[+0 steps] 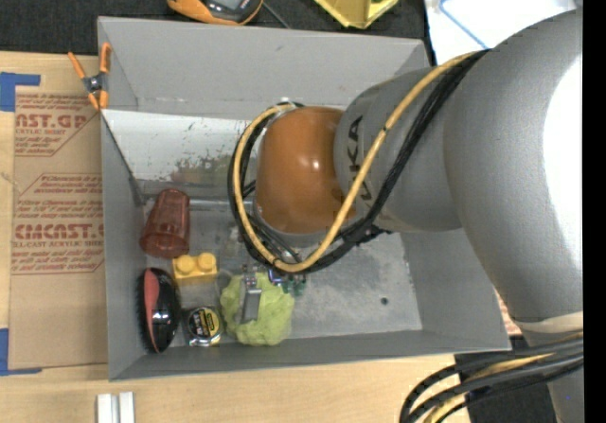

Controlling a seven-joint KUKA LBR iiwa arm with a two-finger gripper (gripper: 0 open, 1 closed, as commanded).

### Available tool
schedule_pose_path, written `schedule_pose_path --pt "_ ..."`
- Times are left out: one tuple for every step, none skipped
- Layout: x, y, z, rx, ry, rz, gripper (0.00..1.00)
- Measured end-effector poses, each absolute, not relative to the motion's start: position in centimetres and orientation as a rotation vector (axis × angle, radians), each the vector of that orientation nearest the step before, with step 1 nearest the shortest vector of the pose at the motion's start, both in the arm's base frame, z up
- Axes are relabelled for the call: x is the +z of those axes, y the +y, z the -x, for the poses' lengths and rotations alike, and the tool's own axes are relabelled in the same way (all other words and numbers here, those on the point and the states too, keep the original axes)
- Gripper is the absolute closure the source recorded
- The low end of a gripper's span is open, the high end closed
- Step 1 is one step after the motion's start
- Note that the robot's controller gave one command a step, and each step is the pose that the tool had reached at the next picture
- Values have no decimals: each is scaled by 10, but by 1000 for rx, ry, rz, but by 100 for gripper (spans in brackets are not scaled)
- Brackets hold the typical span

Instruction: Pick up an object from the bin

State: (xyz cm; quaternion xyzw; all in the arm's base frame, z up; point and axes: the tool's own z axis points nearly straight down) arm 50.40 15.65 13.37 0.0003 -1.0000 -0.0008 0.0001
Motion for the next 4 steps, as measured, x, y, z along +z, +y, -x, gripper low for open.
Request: schedule_pose_path --pt "134 157 -504 -3 -3142 -1 100" --pt "134 156 -504 -3 -3142 -1 0" --pt "134 157 -504 -3 -3142 -1 100" --pt "134 157 -504 -3 -3142 -1 0"
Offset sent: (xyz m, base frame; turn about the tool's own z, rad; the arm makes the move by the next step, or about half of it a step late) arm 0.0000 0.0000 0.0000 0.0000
